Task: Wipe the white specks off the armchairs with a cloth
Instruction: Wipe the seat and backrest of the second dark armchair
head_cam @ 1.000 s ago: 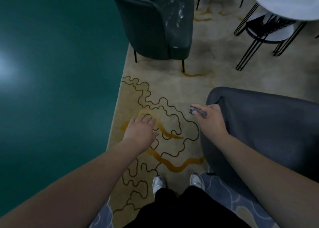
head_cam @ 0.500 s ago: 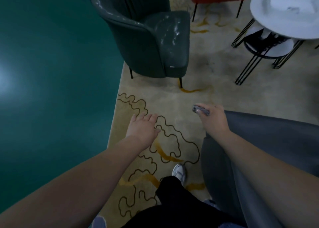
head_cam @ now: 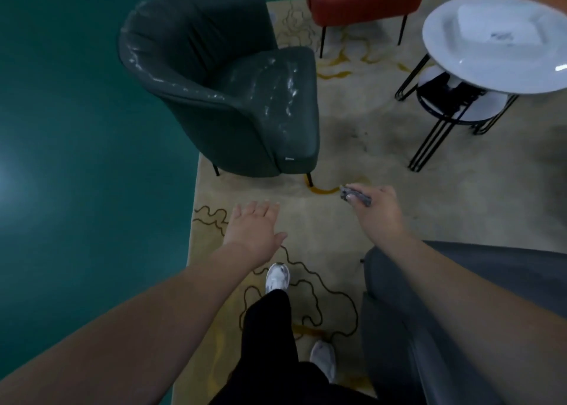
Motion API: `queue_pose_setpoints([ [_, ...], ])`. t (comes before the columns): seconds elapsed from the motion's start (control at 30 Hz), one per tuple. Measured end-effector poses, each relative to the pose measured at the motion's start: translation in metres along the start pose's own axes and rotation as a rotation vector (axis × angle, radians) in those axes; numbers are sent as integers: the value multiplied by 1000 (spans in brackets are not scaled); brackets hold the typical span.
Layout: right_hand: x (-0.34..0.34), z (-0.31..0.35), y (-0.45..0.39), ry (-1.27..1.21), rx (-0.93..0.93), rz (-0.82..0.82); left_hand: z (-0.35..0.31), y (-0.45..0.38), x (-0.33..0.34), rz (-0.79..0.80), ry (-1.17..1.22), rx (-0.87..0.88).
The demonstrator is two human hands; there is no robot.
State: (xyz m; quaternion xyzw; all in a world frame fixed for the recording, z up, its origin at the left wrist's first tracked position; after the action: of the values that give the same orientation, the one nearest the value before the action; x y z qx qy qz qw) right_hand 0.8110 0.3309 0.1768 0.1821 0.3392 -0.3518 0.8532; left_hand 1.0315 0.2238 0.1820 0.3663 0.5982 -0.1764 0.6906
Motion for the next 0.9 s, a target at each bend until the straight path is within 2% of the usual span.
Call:
queue_pose_setpoints([
  [0.27,-15,28,-102,-56,80,-108,17,-135,-41,-33,27,149],
  [0.47,-16,43,-165,-95,124,-153,33,-215,-61,14,23,178],
  [0.57,-17,39,-200,-94,162,-136,35,-250,-67,19,21,181],
  [0.73,-31,43,-282,-36,105,-103,27,-326,-80,15,9,139],
  [0.9,-42,41,-398,38,17,43,2,-417,-102,-8,52,70],
])
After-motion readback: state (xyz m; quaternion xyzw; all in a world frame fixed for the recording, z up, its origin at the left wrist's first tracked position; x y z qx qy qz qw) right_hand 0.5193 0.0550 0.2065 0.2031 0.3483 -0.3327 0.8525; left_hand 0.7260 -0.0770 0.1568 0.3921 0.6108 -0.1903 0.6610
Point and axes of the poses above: each hand's wrist, its own y-axis away from the middle knuckle, its own x-axis out of the palm, z = x × y, the point moved 8 cm from there along -y, towards the middle knuckle, and after that the axes turned 7 degrees about -z, right-handed, at the moved point
